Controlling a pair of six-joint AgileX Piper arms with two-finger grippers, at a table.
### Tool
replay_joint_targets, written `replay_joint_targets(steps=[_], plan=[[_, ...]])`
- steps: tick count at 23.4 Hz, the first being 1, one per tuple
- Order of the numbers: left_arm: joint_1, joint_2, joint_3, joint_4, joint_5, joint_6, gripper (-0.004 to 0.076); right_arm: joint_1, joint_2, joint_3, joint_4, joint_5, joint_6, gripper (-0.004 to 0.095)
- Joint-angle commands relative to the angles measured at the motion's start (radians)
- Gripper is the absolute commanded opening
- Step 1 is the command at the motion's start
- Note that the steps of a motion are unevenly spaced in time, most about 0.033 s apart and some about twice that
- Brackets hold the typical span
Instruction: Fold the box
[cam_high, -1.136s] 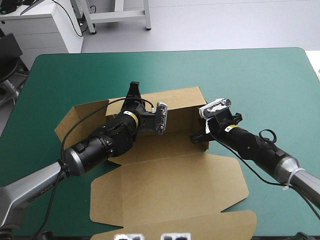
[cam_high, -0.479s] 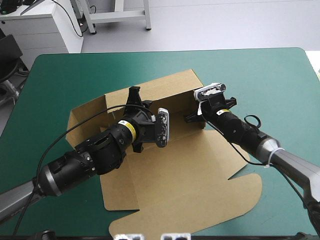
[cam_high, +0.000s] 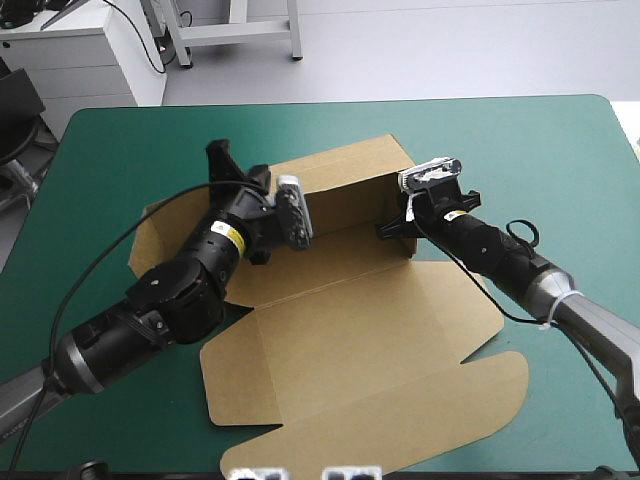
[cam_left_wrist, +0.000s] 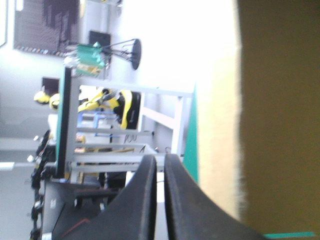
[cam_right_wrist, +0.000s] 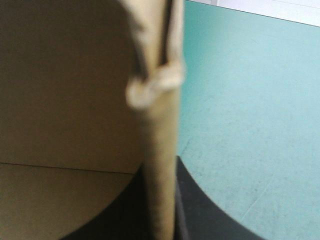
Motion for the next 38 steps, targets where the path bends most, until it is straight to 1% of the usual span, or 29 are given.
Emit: replay_joint_targets(steps=[1, 2, 5, 6, 7, 8, 9, 10, 11, 12, 13, 14, 15, 16, 17, 18, 19, 20, 21, 23, 25, 27, 29, 31, 35, 38], plan=[[0.12, -0.034, -0.059, 0.065, -0.016, -0.106, 0.0001, -0.018, -0.086, -0.039, 0.009, 0.014, 0.005, -0.0008], [0.19, -0.034, -0.087, -0.015, -0.027, -0.103, 0.0001, -0.036, -0.1, -0.041, 0.009, 0.038, 0.007, -0.0008], [0.317, -0.034, -0.137, -0.163, -0.061, -0.07, 0.0001, -0.084, -0.121, -0.043, 0.005, 0.106, 0.034, -0.0008], [0.399, -0.036, -0.161, -0.286, -0.105, -0.036, 0.0001, -0.125, -0.125, -0.062, -0.001, 0.179, 0.055, -0.0008], [0.441, -0.036, -0.17, -0.358, -0.133, -0.021, 0.0001, -0.149, -0.125, -0.075, -0.026, 0.221, 0.08, -0.0005], [0.518, -0.041, -0.175, -0.521, -0.183, 0.032, 0.0001, -0.183, -0.125, -0.105, -0.118, 0.295, 0.165, 0.0002], [0.552, -0.042, -0.175, -0.587, -0.191, 0.066, 0.0001, -0.193, -0.125, -0.126, -0.194, 0.329, 0.235, 0.0002], [0.608, -0.044, -0.175, -0.744, -0.201, 0.158, 0.0001, -0.202, -0.125, -0.178, -0.385, 0.407, 0.404, 0.0002], [0.627, -0.047, -0.175, -0.802, -0.203, 0.205, 0.0001, -0.201, -0.123, -0.203, -0.467, 0.45, 0.472, 0.0002], [0.661, -0.054, -0.175, -0.926, -0.213, 0.27, 0.0001, -0.201, -0.123, -0.266, -0.642, 0.535, 0.617, 0.0002], [0.675, -0.066, -0.175, -1.018, -0.218, 0.32, 0.0001, -0.201, -0.123, -0.328, -0.755, 0.607, 0.704, 0.0002], [0.68, -0.075, -0.175, -1.054, -0.218, 0.331, 0.0001, -0.201, -0.121, -0.361, -0.793, 0.65, 0.726, 0.0003], [0.686, -0.086, -0.175, -1.107, -0.198, 0.335, 0.0001, -0.201, -0.106, -0.425, -0.825, 0.733, 0.742, 0.0], [0.686, -0.093, -0.172, -1.122, -0.182, 0.335, 0.0001, -0.201, -0.092, -0.462, -0.833, 0.781, 0.742, 0.0], [0.686, -0.1, -0.16, -1.156, -0.171, 0.335, 0.0001, -0.203, -0.057, -0.521, -0.846, 0.856, 0.742, 0.0], [0.686, -0.106, -0.147, -1.176, -0.171, 0.335, 0.0001, -0.203, -0.032, -0.566, -0.856, 0.894, 0.742, -0.0001], [0.686, -0.116, -0.123, -1.197, -0.175, 0.326, 0.0001, -0.203, 0.029, -0.633, -0.859, 0.964, 0.742, -0.0001], [0.686, -0.12, -0.113, -1.198, -0.175, 0.313, 0.0001, -0.203, 0.063, -0.671, -0.859, 0.997, 0.737, -0.0001], [0.686, -0.132, -0.076, -1.198, -0.181, 0.285, 0.0001, -0.203, 0.129, -0.745, -0.862, 1.055, 0.737, -0.0001], [0.686, -0.148, -0.036, -1.2, -0.199, 0.249, 0.0001, -0.203, 0.199, -0.809, -0.864, 1.113, 0.73, -0.0001], [0.686, -0.173, 0.01, -1.209, -0.239, 0.225, 0.0, -0.203, 0.267, -0.868, -0.863, 1.166, 0.715, -0.0001], [0.686, -0.212, 0.061, -1.209, -0.278, 0.185, -0.0006, -0.203, 0.334, -0.92, -0.859, 1.197, 0.71, -0.0001], [0.686, -0.25, 0.105, -1.196, -0.295, 0.174, -0.0008, -0.203, 0.389, -0.957, -0.858, 1.21, 0.708, -0.0001], [0.686, -0.312, 0.171, -1.186, -0.295, 0.133, -0.0008, -0.203, 0.443, -0.979, -0.853, 1.22, 0.708, -0.0001], [0.686, -0.378, 0.267, -1.183, -0.297, 0.107, -0.0008, -0.203, 0.489, -0.982, -0.852, 1.225, 0.708, -0.0001], [0.686, -0.419, 0.349, -1.132, -0.297, 0.017, -0.0008, -0.203, 0.515, -0.982, -0.844, 1.247, 0.708, -0.0001]])
